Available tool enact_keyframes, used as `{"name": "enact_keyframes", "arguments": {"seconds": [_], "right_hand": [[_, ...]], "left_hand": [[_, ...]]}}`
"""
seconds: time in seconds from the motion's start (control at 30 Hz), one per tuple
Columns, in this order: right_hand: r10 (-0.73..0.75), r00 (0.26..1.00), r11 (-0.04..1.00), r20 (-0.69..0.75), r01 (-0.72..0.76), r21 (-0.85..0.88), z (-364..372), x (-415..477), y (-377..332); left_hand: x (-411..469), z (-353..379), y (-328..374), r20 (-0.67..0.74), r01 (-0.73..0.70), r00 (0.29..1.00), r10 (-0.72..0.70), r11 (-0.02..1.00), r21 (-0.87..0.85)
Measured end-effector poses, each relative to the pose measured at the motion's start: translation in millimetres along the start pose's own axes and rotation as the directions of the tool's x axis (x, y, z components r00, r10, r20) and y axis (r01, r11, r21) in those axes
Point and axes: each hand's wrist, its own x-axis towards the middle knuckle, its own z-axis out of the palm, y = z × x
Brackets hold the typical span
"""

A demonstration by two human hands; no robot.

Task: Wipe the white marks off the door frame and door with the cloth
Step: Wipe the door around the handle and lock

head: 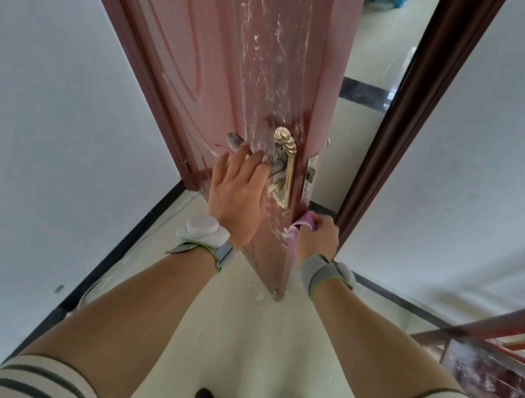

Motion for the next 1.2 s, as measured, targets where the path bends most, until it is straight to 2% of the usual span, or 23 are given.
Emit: {"name": "enact_keyframes", "arguments": {"seconds": [0.07, 0.1, 0.13, 0.2, 0.23, 0.27, 0.3, 0.33, 0.47, 0.57, 0.63, 0.67, 0.73, 0.77, 0.8, 0.9, 0.97, 1.03, 1.1, 1.2], "right_hand": [[0.06, 0.994, 0.977, -0.086, -0.041, 0.211, 13.8, 0.9, -9.5], [0.099, 0.989, 0.971, -0.109, -0.072, 0.228, 20.8, 2.2, -8.5], [0.171, 0.981, 0.955, -0.092, -0.142, 0.259, 25.0, 3.2, -7.3], [0.296, 0.952, 0.899, 0.075, -0.305, 0.316, 31.1, 10.7, 14.6], [0.295, 0.942, 0.912, 0.157, -0.327, 0.249, 28.2, 15.3, 25.2], [0.335, 0.916, 0.929, 0.221, -0.36, 0.082, 28.1, 19.1, 39.7], [0.372, 0.899, 0.919, 0.231, -0.392, 0.043, 23.1, 22.0, 48.3], [0.389, 0.903, 0.905, 0.183, -0.412, 0.107, 21.0, 27.1, 54.9], [0.226, 0.972, 0.965, -0.062, -0.215, 0.148, 11.6, 21.0, 39.0], [0.198, 0.975, 0.91, -0.096, -0.147, 0.387, 22.5, 9.8, 8.5], [0.198, 0.973, 0.954, -0.117, -0.163, 0.251, 35.8, 6.7, 10.0], [0.205, 0.976, 0.965, -0.07, -0.189, 0.181, 40.8, 7.3, 20.0], [0.299, 0.944, 0.952, 0.143, -0.305, 0.027, 42.7, 6.8, 44.3], [0.348, 0.917, 0.934, 0.194, -0.356, 0.008, 38.8, 8.9, 56.0], [0.399, 0.902, 0.917, 0.168, -0.397, -0.047, 34.6, 13.0, 62.5], [0.332, 0.942, 0.943, 0.055, -0.33, -0.035, 22.2, 19.1, 60.3], [0.268, 0.963, 0.957, -0.03, -0.263, 0.12, 23.2, 20.3, 43.2], [0.259, 0.964, 0.954, -0.052, -0.247, 0.17, 32.4, 17.2, 25.7], [0.264, 0.964, 0.955, -0.022, -0.258, 0.145, 37.5, 16.1, 22.7], [0.316, 0.928, 0.948, 0.196, -0.316, -0.029, 20.7, 17.1, 33.1]], "left_hand": [[-1.4, 1.6, -0.9, -0.018, -0.008, 1.0, 0.007, 1.0, -0.012], [-1.8, 2.3, -1.0, -0.028, -0.008, 1.0, 0.008, 1.0, -0.019], [-1.8, 3.3, -1.1, -0.038, -0.008, 0.999, 0.007, 1.0, -0.026], [-2.2, 4.7, -2.4, -0.053, -0.001, 0.999, -0.001, 0.999, -0.041], [-2.8, 5.1, -2.6, -0.055, -0.001, 0.998, -0.002, 0.999, -0.047], [-3.6, 5.4, -2.9, -0.055, -0.004, 0.999, 0.002, 0.999, -0.051], [-3.8, 6.0, -3.4, -0.053, -0.01, 0.999, 0.007, 0.999, -0.049], [-4.1, 6.8, -3.3, -0.051, -0.013, 0.999, 0.01, 0.999, -0.045], [-4.2, 9.8, -0.3, -0.071, 0.004, 0.997, -0.008, 0.999, -0.044], [-4.4, 11.8, 1.0, -0.085, 0.007, 0.996, -0.012, 0.998, -0.054], [-5.0, 12.5, 0.4, -0.09, 0.007, 0.996, -0.011, 0.999, -0.048], [-5.6, 12.6, 1.0, -0.091, 0.007, 0.996, -0.011, 0.999, -0.046], [-6.8, 12.9, 1.0, -0.088, 0.005, 0.996, -0.008, 0.999, -0.043], [-6.6, 12.1, 0.6, -0.09, 0.002, 0.996, -0.005, 0.999, -0.042], [-6.8, 12.1, 0.4, -0.089, -0.001, 0.996, -0.003, 0.999, -0.038], [-6.9, 11.8, 0.6, -0.087, 0.006, 0.996, -0.009, 0.999, -0.037], [-7.5, 13.6, 0.9, -0.089, 0.016, 0.996, -0.019, 0.999, -0.04], [-7.7, 15.7, 2.3, -0.09, 0.026, 0.996, -0.03, 0.999, -0.046], [-6.6, 16.0, 2.7, -0.091, 0.029, 0.995, -0.033, 0.998, -0.048], [-6.3, 14.4, 1.7, -0.075, 0.019, 0.997, -0.023, 0.998, -0.058]]}}
